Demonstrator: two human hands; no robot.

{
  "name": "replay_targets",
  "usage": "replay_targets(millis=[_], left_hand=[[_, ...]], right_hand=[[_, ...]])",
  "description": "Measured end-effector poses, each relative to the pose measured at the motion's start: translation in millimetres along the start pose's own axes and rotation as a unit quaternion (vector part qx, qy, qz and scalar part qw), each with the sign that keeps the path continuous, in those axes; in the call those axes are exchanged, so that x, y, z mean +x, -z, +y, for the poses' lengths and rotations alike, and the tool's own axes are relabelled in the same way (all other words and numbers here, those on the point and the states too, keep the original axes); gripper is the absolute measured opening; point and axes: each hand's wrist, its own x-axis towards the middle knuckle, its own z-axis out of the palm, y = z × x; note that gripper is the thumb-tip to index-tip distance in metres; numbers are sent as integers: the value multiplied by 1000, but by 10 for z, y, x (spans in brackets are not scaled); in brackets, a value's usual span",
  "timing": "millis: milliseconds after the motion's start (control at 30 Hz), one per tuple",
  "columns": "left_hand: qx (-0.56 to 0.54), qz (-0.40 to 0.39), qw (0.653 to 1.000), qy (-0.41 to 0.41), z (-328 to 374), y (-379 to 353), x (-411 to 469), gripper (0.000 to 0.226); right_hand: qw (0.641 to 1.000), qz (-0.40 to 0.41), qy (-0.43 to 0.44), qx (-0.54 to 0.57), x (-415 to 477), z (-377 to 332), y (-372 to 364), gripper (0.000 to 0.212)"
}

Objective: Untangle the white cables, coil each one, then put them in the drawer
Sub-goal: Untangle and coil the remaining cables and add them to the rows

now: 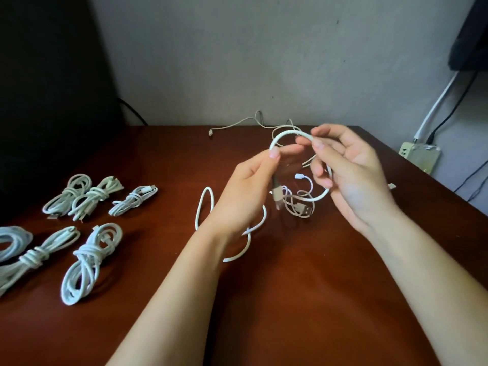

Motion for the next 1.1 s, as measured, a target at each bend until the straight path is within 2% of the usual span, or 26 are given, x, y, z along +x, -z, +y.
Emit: replay_targets(millis=[133,267,367,467,633,700,767,867,933,1000,1100], left_hand=[[-174,69,982,-10,49,27,51,37],[-345,77,935,10,138,118,64,42],[-412,69,908,14,169,167,50,41],[-457,78,886,11,193,204,44,36],[-544,98,834,8,209,289,58,36],[-544,107,832,2,195,320,73,37],[-530,122,839,-8,180,359,93,39],[-496,149,856,-5,140,410,125,42],[-475,160,865,8,105,402,133,40],[-460,166,872,24,85,371,132,38],[-445,183,876,38,67,357,138,34]], right_hand=[[999,-28,-10,-27,-21,85,-19,14],[985,-114,-28,-125,-73,197,-70,23],[953,-162,-29,-254,-116,309,-120,14],[901,-187,-17,-391,-127,472,-94,21],[864,-173,-13,-472,-143,555,-69,11],[855,-177,-8,-487,-136,539,-60,13],[867,-155,9,-474,-100,482,-36,20],[924,-56,22,-377,-27,312,15,23],[949,7,26,-314,-4,188,41,21],[948,40,44,-312,-4,101,62,18],[924,44,97,-366,-20,43,65,15]])
